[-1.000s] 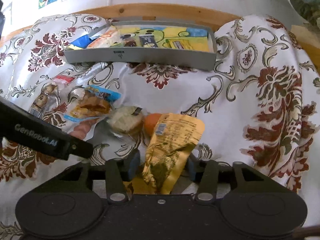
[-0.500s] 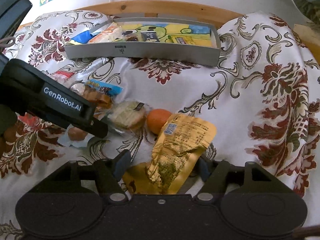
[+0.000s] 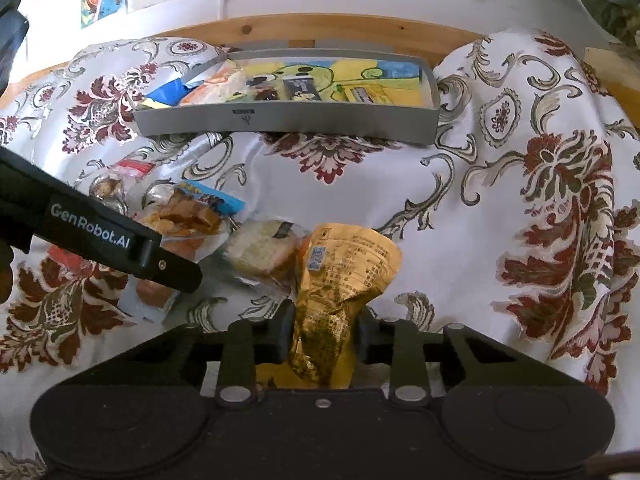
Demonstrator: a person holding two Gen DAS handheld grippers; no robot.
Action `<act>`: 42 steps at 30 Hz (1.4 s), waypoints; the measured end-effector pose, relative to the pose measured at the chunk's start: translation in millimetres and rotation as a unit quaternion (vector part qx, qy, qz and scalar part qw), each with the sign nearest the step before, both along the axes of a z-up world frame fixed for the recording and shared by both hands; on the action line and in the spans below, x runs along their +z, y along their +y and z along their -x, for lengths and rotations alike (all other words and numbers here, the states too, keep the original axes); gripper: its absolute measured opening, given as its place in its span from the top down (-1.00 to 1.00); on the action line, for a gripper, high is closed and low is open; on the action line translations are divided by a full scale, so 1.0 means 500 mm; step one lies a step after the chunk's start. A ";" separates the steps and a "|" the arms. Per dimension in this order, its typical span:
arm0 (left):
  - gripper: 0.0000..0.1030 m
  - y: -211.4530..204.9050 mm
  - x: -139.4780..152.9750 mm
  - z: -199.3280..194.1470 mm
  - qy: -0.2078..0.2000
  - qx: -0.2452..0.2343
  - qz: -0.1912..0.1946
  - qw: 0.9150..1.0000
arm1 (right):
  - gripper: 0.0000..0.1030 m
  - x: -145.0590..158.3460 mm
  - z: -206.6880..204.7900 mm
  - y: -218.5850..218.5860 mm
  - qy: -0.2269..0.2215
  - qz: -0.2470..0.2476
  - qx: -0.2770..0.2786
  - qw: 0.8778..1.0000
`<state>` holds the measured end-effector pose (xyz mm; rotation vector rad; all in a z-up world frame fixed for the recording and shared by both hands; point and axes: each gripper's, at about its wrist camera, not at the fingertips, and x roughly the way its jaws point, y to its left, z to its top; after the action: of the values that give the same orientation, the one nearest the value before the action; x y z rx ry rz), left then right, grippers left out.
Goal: Organize snacks
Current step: 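Close the right gripper on the gold pouch while the left gripper grasps the sausage pack, then carry the gold pouch and sausage pack over the grey tray and lower them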
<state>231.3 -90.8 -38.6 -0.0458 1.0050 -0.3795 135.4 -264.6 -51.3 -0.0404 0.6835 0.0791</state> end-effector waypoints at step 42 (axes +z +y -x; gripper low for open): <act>-0.06 0.051 0.134 0.126 -0.066 -0.008 0.013 0.998 | 0.66 0.140 0.085 0.039 -0.135 0.025 0.050 0.989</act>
<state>168.4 -65.5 28.4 -0.0356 0.8706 -0.4050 92.8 -245.1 18.9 -0.1320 0.4117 0.1488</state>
